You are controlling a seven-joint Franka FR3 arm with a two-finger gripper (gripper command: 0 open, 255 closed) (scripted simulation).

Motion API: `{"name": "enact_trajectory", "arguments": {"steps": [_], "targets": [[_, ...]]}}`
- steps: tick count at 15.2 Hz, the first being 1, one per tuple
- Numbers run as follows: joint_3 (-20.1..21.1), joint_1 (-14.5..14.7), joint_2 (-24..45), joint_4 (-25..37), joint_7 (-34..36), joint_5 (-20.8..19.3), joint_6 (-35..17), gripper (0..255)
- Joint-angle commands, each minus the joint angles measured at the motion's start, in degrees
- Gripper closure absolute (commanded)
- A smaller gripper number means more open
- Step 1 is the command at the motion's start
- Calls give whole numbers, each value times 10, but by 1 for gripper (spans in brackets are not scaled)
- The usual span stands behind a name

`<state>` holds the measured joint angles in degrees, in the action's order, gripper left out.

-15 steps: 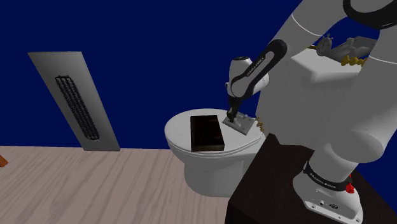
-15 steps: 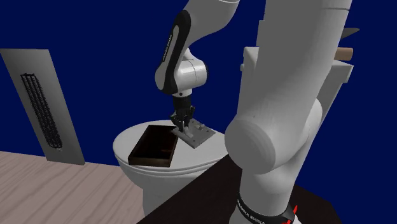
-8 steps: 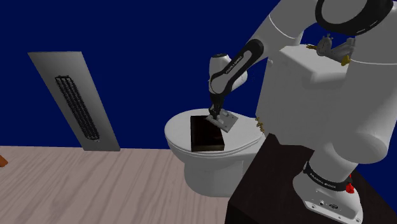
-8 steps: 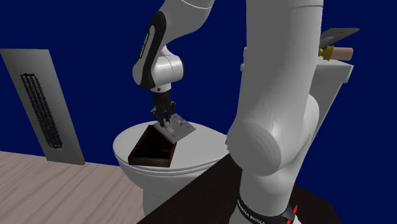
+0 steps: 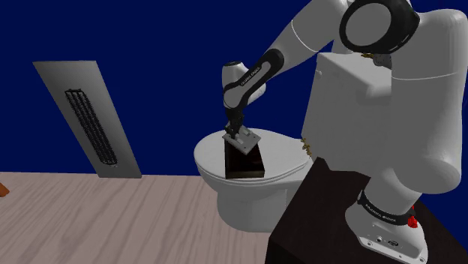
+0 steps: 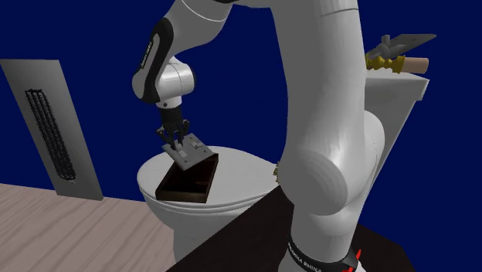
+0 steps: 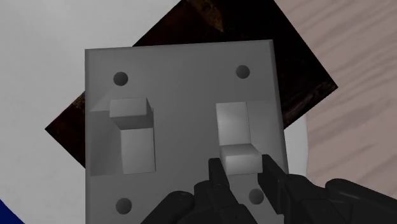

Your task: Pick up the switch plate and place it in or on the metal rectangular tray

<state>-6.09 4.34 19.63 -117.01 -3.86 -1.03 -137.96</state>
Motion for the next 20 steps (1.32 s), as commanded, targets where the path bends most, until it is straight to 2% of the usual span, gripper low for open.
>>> {"name": "enact_trajectory", "arguments": {"steps": [1,16,20], "targets": [[1,1,17,12,2,2,-5,255],[7,-4,105,11,0,9,-93,255],[7,-4,105,11,0,9,-93,255]]}}
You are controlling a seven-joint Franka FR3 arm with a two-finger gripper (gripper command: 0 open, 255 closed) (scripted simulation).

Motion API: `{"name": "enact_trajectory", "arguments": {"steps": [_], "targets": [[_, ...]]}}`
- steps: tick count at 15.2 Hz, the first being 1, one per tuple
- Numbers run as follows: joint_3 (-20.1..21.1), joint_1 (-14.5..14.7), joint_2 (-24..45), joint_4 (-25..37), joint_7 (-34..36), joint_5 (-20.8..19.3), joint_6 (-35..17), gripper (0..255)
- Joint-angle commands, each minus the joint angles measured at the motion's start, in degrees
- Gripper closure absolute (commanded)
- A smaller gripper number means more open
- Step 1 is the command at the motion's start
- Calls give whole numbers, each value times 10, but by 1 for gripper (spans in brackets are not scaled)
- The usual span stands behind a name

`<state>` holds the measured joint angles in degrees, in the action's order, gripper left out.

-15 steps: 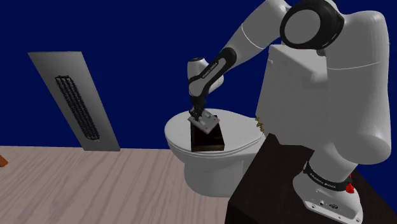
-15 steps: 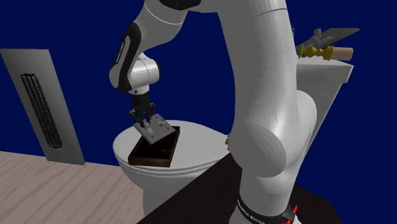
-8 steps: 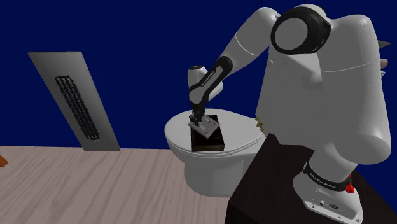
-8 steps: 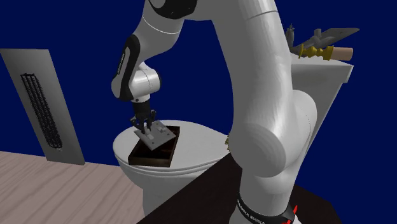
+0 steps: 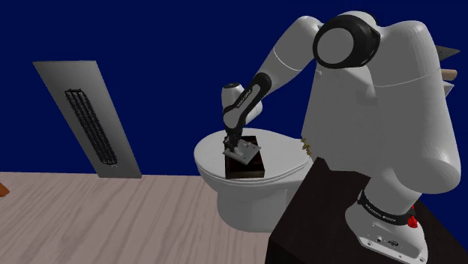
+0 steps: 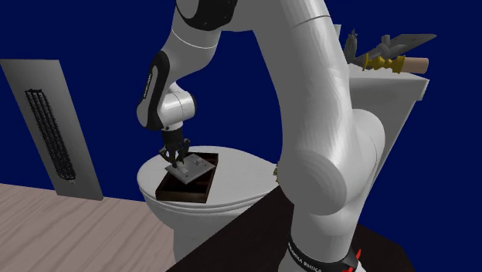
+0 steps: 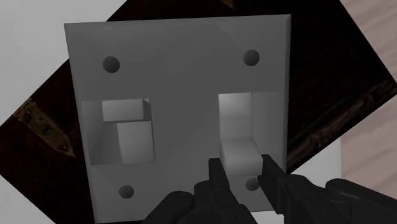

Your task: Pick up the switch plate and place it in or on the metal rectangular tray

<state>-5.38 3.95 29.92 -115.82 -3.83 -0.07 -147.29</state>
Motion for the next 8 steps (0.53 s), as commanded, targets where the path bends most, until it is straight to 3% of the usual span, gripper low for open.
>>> {"name": "enact_trajectory", "arguments": {"steps": [1,3,4,8], "targets": [[0,0,2,0,0,0,1,255],[0,0,2,0,0,0,1,255],[0,0,2,0,0,0,1,0],[0,0,1,-1,0,0,0,0]]}}
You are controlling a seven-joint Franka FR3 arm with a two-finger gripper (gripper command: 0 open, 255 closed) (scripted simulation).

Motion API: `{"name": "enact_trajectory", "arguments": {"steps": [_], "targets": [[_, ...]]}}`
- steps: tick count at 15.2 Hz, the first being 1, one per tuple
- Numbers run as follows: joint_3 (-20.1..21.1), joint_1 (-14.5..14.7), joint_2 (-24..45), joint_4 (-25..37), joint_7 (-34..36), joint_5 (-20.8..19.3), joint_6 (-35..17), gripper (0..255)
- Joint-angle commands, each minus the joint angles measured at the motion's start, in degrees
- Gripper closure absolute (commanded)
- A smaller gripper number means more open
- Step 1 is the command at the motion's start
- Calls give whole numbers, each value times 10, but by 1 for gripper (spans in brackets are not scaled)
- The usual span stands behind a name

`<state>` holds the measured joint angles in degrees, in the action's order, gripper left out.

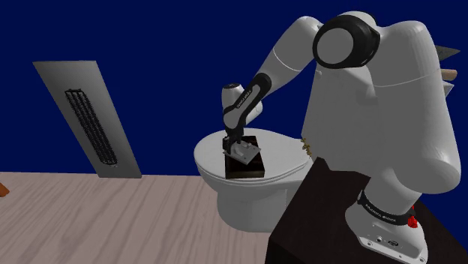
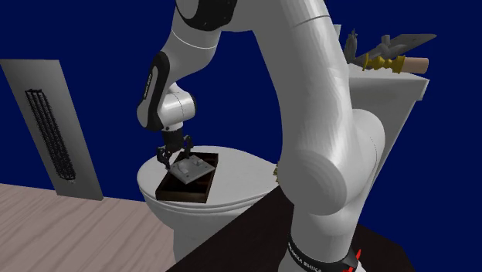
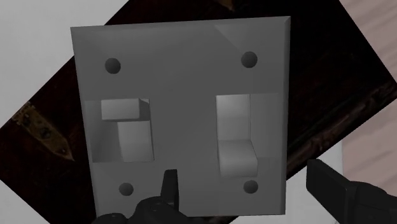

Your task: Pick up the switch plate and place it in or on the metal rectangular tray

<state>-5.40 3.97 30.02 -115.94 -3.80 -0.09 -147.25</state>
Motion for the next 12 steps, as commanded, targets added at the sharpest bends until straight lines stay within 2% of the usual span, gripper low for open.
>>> {"name": "enact_trajectory", "arguments": {"steps": [1,5,12], "targets": [[0,0,1,1,0,0,0,0],[-4,5,-59,-5,3,-5,53,0],[-4,5,-59,-5,3,-5,53,0]]}}
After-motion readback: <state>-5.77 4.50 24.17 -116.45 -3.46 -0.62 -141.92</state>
